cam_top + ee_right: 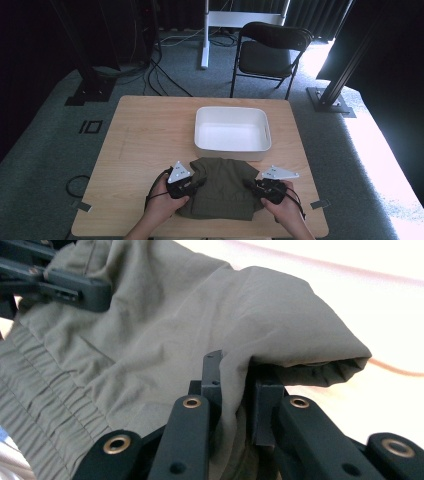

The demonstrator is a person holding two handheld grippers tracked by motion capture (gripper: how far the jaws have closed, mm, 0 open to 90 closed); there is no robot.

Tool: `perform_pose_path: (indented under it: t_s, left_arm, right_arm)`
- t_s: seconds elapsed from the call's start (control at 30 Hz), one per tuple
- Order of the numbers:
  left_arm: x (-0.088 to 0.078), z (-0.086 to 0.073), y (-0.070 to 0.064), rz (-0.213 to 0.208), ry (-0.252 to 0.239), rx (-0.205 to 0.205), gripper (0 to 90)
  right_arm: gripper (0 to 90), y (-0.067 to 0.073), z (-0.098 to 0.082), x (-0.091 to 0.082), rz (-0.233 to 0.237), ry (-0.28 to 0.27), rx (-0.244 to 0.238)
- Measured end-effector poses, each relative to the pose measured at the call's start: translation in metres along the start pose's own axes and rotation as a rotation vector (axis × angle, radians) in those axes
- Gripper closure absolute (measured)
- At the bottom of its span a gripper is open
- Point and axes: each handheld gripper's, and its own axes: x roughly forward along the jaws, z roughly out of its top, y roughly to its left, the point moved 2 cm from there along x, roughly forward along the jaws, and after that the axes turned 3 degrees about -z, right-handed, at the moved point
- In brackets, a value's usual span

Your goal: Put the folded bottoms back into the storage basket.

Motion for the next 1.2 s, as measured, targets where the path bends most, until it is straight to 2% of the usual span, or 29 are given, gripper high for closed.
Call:
perform_pose_path:
  t_s: [0.03,0.07,0.23,0.27,0.4,0.43,0.47,0.5,0.63,0.67,0.8,0.87,1.2]
  left_arm:
    - [0.0,0.0,0.0,0.0,0.0,0.0,75.6]
    - [-0.001,0.004,0.0,0.003,-0.006,0.009,75.6]
    - [-0.004,0.03,0.003,-0.004,-0.034,0.015,75.7]
    - [-0.004,0.036,0.004,-0.002,-0.032,0.021,75.7]
    - [-0.003,0.058,0.01,0.004,-0.063,0.026,75.7]
    - [-0.003,0.058,0.01,0.004,-0.063,0.026,75.7]
    - [-0.001,0.069,0.013,0.005,-0.069,0.032,75.7]
    - [0.0,0.077,0.014,0.013,-0.065,0.047,75.7]
    - [0.002,0.095,0.02,0.021,-0.083,0.043,75.7]
    - [0.003,0.099,0.021,0.027,-0.077,0.056,75.7]
    - [0.008,0.112,0.027,0.023,-0.083,0.045,75.7]
    - [0.012,0.118,0.03,0.027,-0.077,0.056,75.7]
    - [0.027,0.141,0.044,0.023,-0.116,0.031,75.8]
  right_arm:
    - [80.8,0.0,0.0,0.0,0.0,0.0,0.0]
    - [80.8,-0.003,0.008,-0.004,0.002,-0.017,0.003]
    - [80.7,-0.009,0.023,-0.011,0.009,-0.04,0.005]
    - [80.8,-0.012,0.031,-0.015,0.004,-0.053,-0.001]
    - [80.8,-0.017,0.045,-0.018,-0.005,-0.078,-0.006]
    - [80.8,-0.017,0.045,-0.018,-0.005,-0.078,-0.006]
    - [80.8,-0.02,0.05,-0.019,-0.006,-0.084,-0.003]
    - [80.8,-0.026,0.062,-0.019,-0.013,-0.098,-0.001]
    - [80.8,-0.036,0.078,-0.017,-0.014,-0.104,0.004]
    - [80.8,-0.038,0.081,-0.017,-0.009,-0.11,0.012]
    - [80.8,-0.047,0.095,-0.015,-0.02,-0.11,0.011]
    - [80.8,-0.051,0.101,-0.013,-0.022,-0.116,0.018]
    - [80.8,-0.075,0.126,-0.009,-0.037,-0.126,0.056]
